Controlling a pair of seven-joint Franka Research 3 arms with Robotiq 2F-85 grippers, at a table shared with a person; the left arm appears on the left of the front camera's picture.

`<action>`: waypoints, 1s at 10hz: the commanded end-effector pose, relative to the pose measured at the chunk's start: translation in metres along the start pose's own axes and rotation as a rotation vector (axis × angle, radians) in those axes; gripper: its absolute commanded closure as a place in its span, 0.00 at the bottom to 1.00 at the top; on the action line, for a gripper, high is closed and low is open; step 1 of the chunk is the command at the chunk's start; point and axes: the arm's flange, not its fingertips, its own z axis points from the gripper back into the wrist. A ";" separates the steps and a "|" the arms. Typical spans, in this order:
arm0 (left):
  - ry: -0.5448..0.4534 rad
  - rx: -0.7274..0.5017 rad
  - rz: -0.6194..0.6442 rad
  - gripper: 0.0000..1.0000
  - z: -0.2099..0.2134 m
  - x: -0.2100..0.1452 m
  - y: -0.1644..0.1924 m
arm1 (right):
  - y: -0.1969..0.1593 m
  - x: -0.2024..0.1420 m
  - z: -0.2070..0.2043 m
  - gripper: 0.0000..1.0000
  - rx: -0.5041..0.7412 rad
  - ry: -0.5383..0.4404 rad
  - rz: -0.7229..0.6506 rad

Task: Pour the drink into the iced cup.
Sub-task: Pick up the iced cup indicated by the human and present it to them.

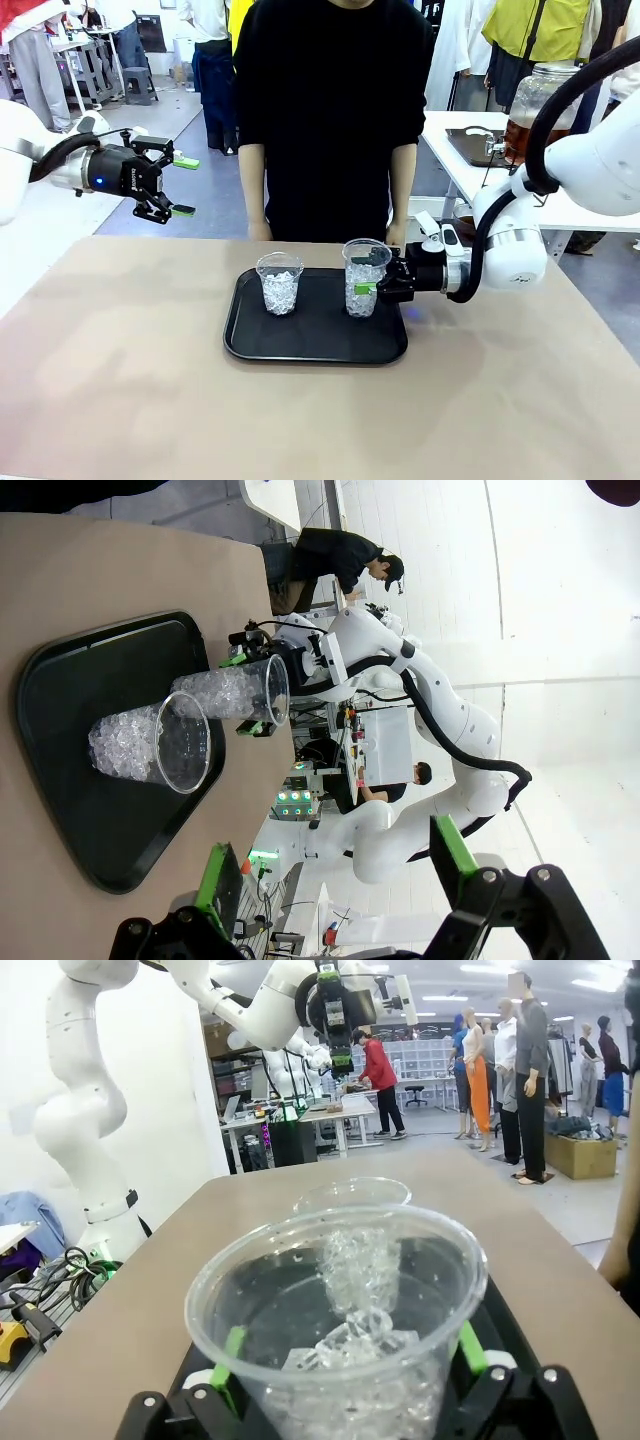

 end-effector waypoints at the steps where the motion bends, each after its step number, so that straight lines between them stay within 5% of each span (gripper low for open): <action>1: -0.002 0.001 -0.002 0.00 0.000 0.000 -0.001 | -0.009 0.002 -0.009 0.00 -0.013 -0.017 -0.029; 2: -0.002 0.001 -0.002 0.00 0.000 0.000 -0.001 | -0.007 0.002 -0.009 0.05 0.005 -0.018 -0.042; 4: -0.002 0.001 -0.002 0.00 0.000 0.000 -0.001 | -0.006 0.000 -0.005 0.34 0.016 -0.020 -0.056; 10: -0.002 0.001 -0.002 0.00 0.000 0.000 -0.001 | -0.006 0.012 0.006 0.34 0.036 -0.054 -0.069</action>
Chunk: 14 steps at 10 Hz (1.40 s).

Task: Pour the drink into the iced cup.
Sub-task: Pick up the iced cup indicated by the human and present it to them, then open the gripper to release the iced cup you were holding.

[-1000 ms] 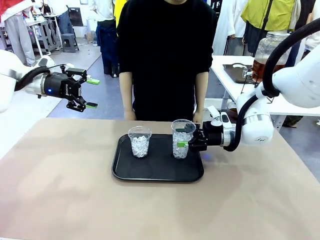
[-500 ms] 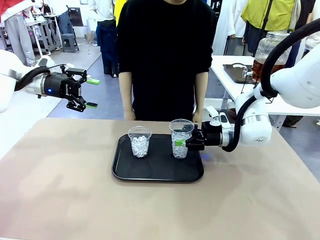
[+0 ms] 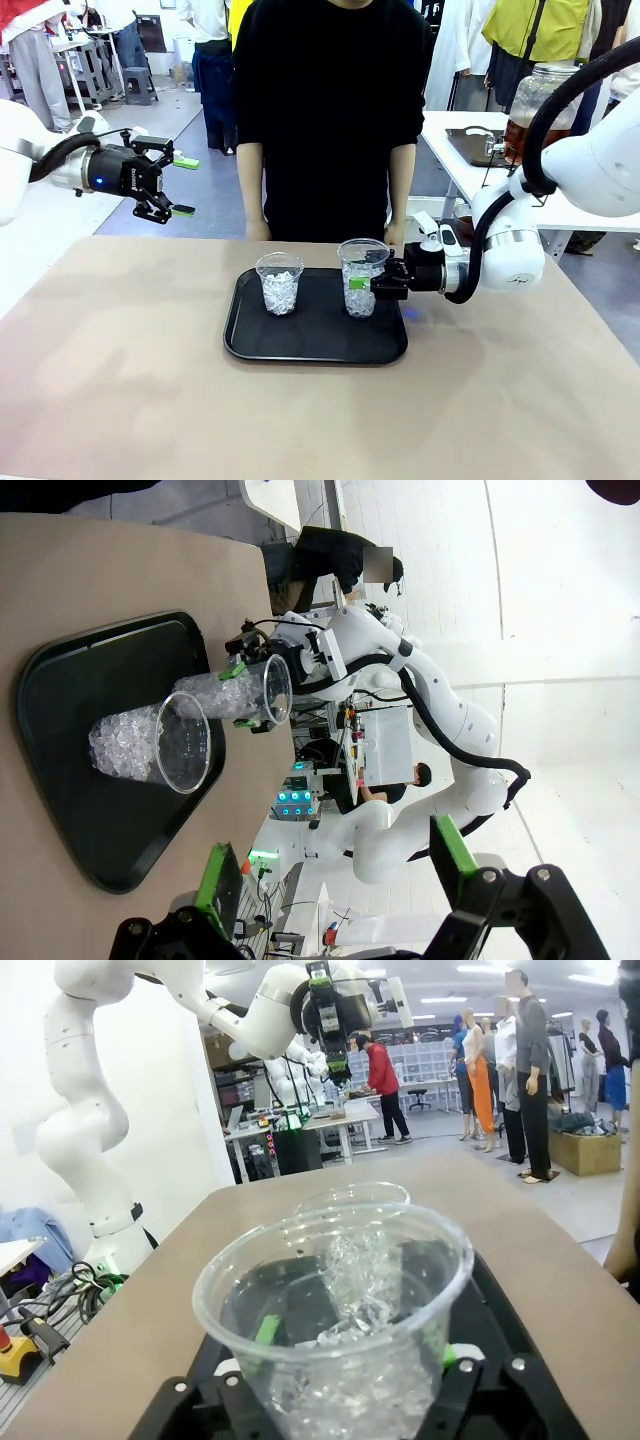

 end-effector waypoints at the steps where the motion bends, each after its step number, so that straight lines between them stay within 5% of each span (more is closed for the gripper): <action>1: -0.002 0.001 -0.002 0.00 0.000 0.000 -0.001 | -0.005 0.029 0.010 0.34 0.048 -0.061 -0.013; 8: -0.002 0.001 -0.002 0.00 0.000 0.000 -0.001 | -0.046 0.159 0.023 0.34 0.077 -0.058 0.026; 9: -0.002 0.001 -0.002 0.00 0.000 0.000 -0.001 | -0.050 0.160 0.018 0.34 0.081 -0.008 0.014; 10: -0.002 0.001 -0.002 0.00 0.000 0.000 -0.001 | -0.039 0.153 0.025 0.34 0.063 -0.085 0.051; 14: -0.002 0.001 -0.002 0.00 0.000 0.000 -0.001 | -0.039 0.153 0.025 0.34 0.063 -0.085 0.051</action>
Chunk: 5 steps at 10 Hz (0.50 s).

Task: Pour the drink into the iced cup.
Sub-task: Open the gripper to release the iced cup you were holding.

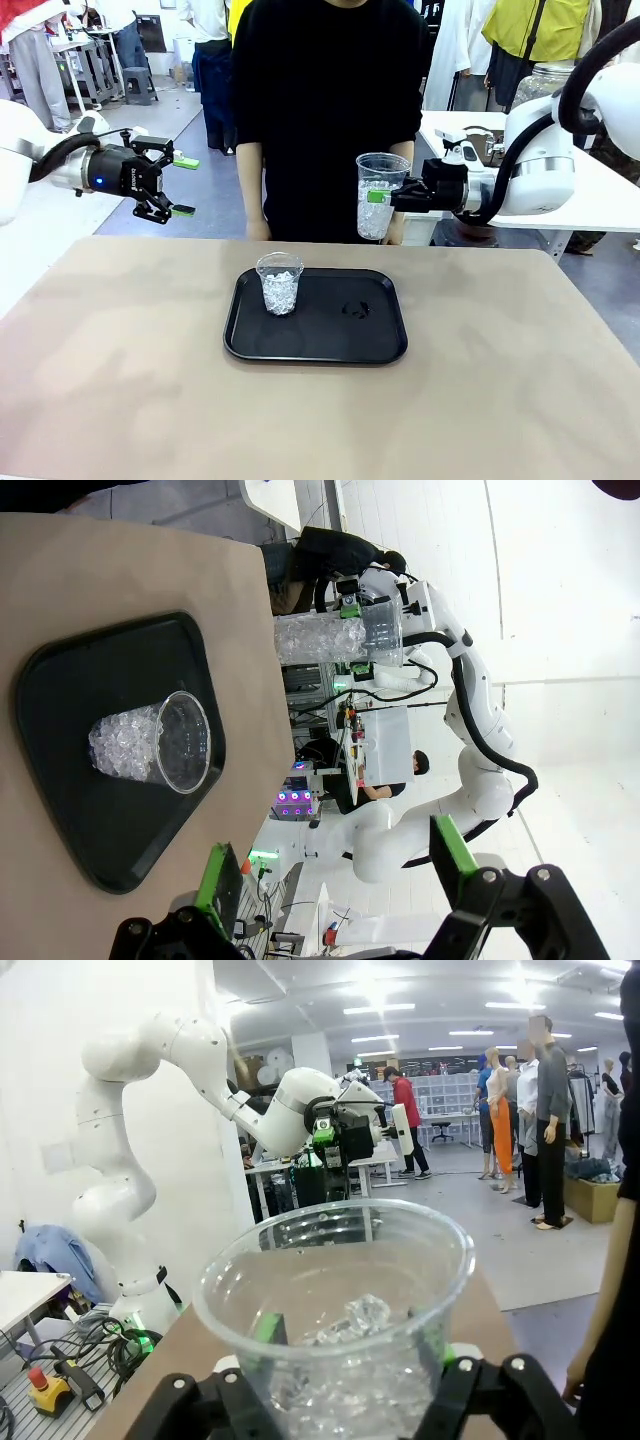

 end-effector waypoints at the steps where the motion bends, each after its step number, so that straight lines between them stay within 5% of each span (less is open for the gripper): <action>1: -0.002 0.001 -0.002 0.00 0.000 0.000 -0.001 | 0.003 0.005 -0.001 0.34 -0.002 -0.024 0.022; 5: -0.002 0.001 -0.002 0.00 0.000 0.000 -0.001 | 0.003 0.005 -0.001 0.34 -0.002 -0.024 0.022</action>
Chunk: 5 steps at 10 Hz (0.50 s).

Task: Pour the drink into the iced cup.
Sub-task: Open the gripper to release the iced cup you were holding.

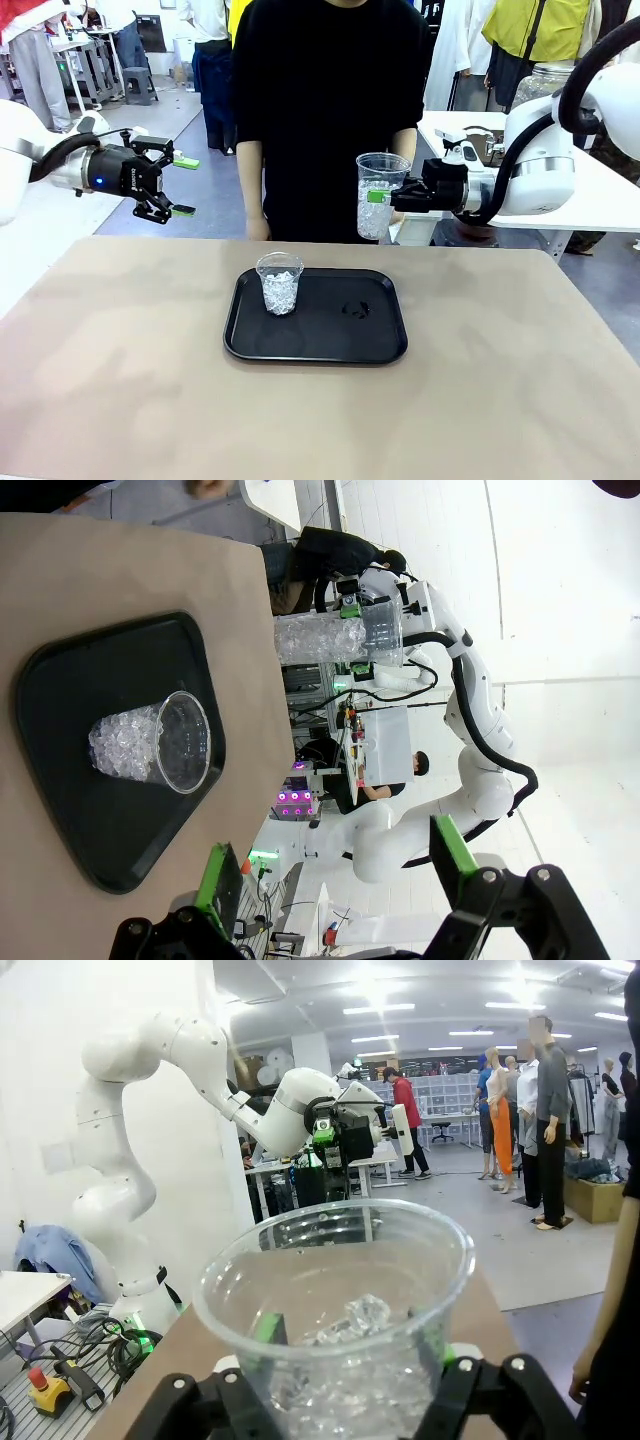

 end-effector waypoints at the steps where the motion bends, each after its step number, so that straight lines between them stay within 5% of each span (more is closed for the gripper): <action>1: -0.002 0.001 -0.002 0.00 0.000 0.000 -0.001 | 0.003 0.004 -0.001 0.34 -0.002 -0.023 0.022; 5: -0.002 0.001 -0.002 0.00 0.000 0.000 -0.001 | 0.003 0.004 -0.001 0.34 -0.002 -0.023 0.022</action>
